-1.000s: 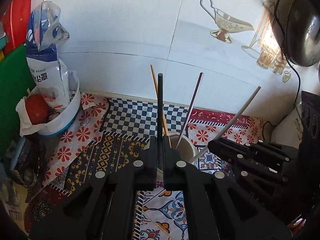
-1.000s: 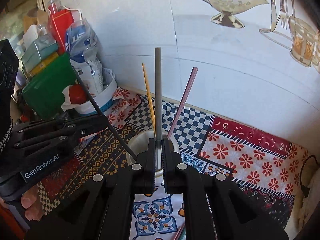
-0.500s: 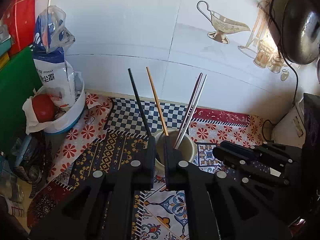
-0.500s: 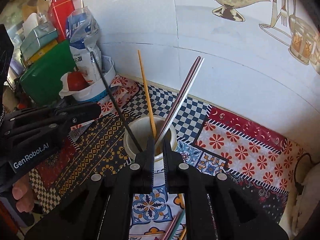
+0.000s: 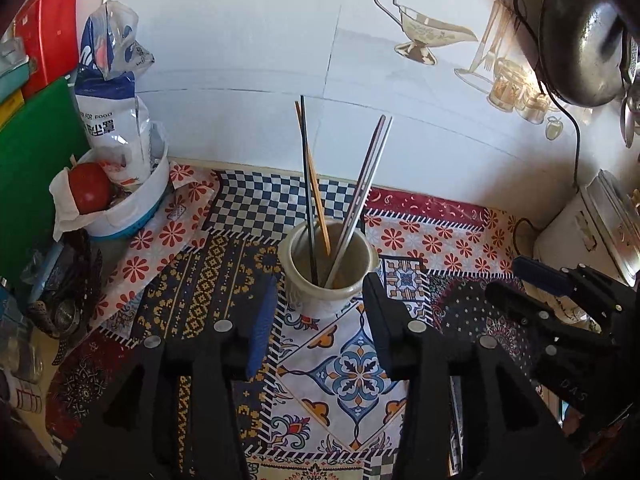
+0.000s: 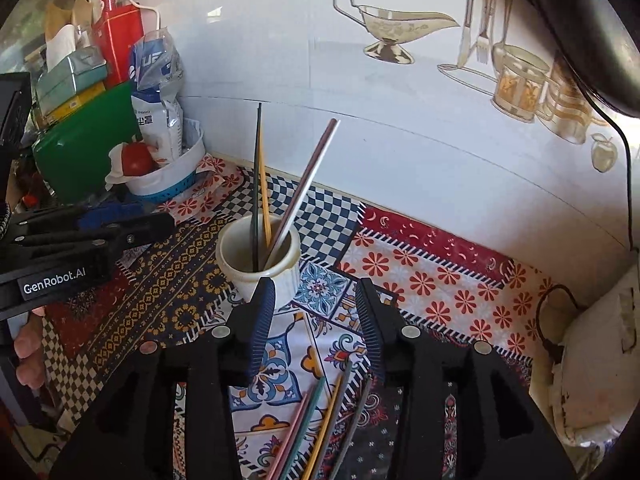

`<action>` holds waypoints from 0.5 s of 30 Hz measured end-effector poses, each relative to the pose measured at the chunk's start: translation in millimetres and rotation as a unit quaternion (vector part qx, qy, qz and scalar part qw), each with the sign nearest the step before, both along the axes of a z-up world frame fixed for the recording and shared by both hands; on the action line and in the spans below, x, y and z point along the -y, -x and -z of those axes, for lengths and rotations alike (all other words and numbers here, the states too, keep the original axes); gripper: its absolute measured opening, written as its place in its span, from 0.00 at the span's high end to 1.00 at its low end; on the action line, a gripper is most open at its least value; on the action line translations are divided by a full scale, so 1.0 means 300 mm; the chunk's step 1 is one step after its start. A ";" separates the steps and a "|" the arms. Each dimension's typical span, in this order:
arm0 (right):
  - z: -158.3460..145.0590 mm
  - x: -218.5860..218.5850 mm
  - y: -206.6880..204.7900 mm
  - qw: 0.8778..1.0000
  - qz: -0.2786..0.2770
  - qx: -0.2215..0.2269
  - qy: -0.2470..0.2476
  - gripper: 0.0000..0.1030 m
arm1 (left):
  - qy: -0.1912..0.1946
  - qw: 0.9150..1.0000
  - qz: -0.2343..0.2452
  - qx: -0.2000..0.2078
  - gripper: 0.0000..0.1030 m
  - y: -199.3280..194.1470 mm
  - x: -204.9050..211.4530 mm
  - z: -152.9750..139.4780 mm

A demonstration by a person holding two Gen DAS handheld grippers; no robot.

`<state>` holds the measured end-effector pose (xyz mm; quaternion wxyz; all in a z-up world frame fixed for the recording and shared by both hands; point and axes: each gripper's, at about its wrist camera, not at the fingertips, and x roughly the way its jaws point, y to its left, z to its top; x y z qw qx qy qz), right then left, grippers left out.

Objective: Organize utensils
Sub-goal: 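Grasp the dark grey stick with the right tool while the left tool grasps a pink stick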

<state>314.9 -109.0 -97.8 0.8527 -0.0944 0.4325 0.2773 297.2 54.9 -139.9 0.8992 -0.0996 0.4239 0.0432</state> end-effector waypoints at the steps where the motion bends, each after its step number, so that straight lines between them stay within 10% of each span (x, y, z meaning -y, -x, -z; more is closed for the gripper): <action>1: 0.003 0.019 0.006 1.000 0.008 -0.002 0.000 0.62 | 0.002 1.000 0.004 -0.007 0.58 0.001 0.010 0.013; 15: 0.221 0.299 0.109 0.989 0.105 -0.089 0.057 0.61 | 0.022 0.989 0.086 -0.118 0.58 0.020 0.222 0.271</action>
